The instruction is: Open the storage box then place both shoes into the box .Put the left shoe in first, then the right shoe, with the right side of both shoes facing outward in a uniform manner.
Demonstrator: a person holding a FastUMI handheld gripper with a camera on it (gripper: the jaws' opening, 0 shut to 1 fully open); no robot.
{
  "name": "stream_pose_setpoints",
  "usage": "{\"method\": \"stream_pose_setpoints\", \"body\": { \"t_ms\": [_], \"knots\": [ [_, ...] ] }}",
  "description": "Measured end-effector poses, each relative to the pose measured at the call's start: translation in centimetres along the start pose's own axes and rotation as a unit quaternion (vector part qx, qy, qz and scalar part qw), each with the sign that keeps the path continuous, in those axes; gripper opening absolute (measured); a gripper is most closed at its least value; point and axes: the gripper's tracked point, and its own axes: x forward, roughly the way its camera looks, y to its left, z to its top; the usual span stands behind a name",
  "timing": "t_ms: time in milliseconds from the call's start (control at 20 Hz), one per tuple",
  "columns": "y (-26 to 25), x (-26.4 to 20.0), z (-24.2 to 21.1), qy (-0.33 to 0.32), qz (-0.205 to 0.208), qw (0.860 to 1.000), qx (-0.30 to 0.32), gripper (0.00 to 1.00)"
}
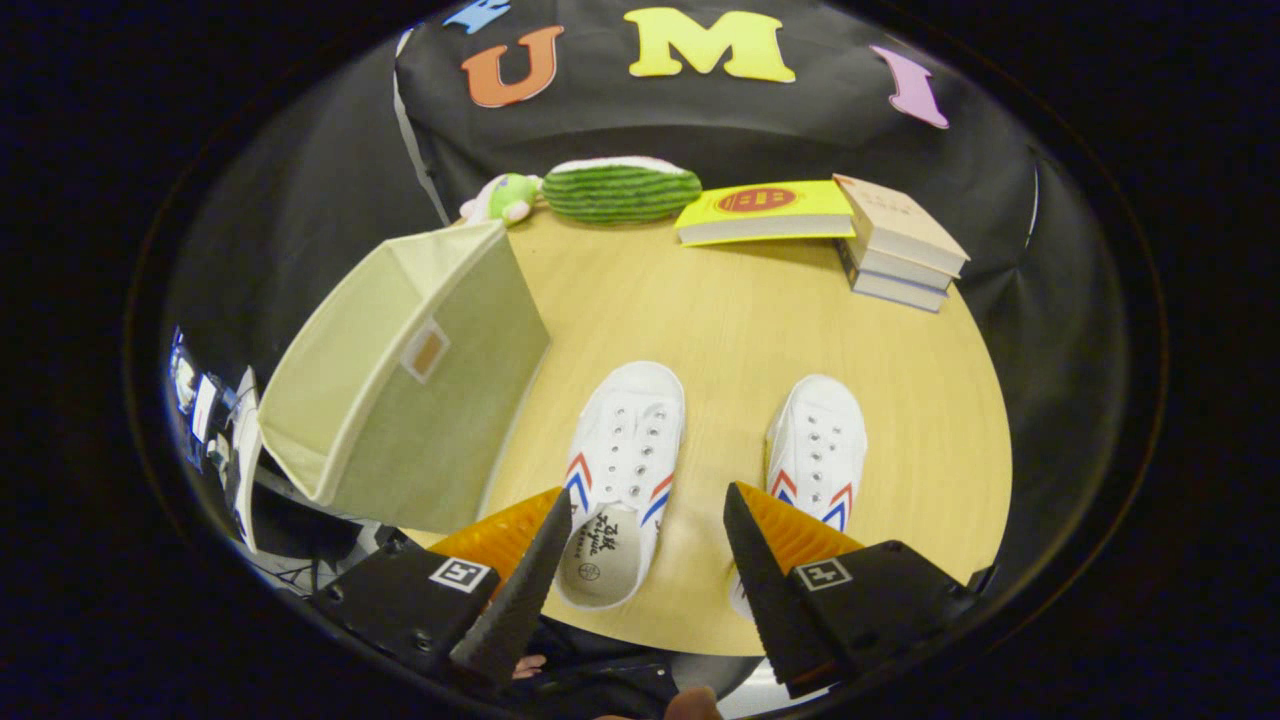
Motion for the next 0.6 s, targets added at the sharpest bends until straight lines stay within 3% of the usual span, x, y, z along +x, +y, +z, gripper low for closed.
{"method": "stream_pose_setpoints", "body": {
  "t_ms": [450,600],
  "knots": [
    [-0.7,6.4,-2.1,0.091,0.015,0.995,0.030,0.90],
    [0.1,7.0,-2.2,0.103,0.035,0.993,0.036,0.77]
  ]
}}
